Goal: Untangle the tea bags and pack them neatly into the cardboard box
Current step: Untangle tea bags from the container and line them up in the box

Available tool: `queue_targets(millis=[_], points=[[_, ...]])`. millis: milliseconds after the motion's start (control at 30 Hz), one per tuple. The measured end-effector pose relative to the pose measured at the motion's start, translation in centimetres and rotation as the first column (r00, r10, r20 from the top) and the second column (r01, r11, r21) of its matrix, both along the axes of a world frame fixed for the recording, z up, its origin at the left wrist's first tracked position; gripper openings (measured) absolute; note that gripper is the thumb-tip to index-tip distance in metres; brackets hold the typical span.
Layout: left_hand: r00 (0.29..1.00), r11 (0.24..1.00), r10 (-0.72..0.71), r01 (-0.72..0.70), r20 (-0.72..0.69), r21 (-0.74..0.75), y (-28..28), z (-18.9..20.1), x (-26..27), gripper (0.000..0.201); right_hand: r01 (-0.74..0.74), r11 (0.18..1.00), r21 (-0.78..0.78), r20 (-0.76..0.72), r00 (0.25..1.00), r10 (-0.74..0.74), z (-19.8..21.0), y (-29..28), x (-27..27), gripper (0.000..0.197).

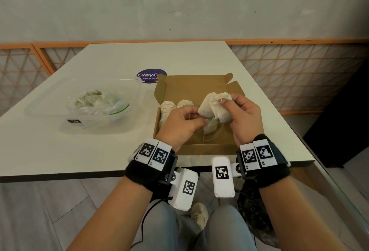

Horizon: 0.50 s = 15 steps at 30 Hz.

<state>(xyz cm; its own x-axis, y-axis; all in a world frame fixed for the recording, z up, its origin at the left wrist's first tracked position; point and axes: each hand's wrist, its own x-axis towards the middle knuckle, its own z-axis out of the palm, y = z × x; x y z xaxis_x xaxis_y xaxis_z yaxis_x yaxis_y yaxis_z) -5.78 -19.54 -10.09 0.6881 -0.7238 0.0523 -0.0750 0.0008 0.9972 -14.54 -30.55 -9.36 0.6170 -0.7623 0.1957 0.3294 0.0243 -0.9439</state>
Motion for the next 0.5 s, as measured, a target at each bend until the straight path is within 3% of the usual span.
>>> queue_targets(millis=[200,333,433,500], points=[[0.988,0.993,-0.017,-0.001,0.153,0.119,-0.39,-0.44,0.01,0.026,-0.033,0.999,0.022,0.023,0.999,0.033,-0.20,-0.21,0.19,0.012],[0.939,0.972,0.032,-0.110,0.344,0.208,-0.73,-0.95,-0.09,0.008,-0.074,0.995,0.063,0.078,0.995,0.069,-0.05,-0.24,0.03,0.014],[0.942,0.978,0.109,-0.159,0.317,0.137,-0.73,-0.68,-0.09,0.005,-0.161,0.978,0.133,0.184,0.974,0.135,0.16,-0.42,-0.24,0.024],[0.967,0.980,0.166,-0.183,0.191,0.074,-0.68,-0.49,0.06,0.007,-0.199,0.974,0.110,0.193,0.965,0.175,0.30,-0.36,-0.45,0.031]])
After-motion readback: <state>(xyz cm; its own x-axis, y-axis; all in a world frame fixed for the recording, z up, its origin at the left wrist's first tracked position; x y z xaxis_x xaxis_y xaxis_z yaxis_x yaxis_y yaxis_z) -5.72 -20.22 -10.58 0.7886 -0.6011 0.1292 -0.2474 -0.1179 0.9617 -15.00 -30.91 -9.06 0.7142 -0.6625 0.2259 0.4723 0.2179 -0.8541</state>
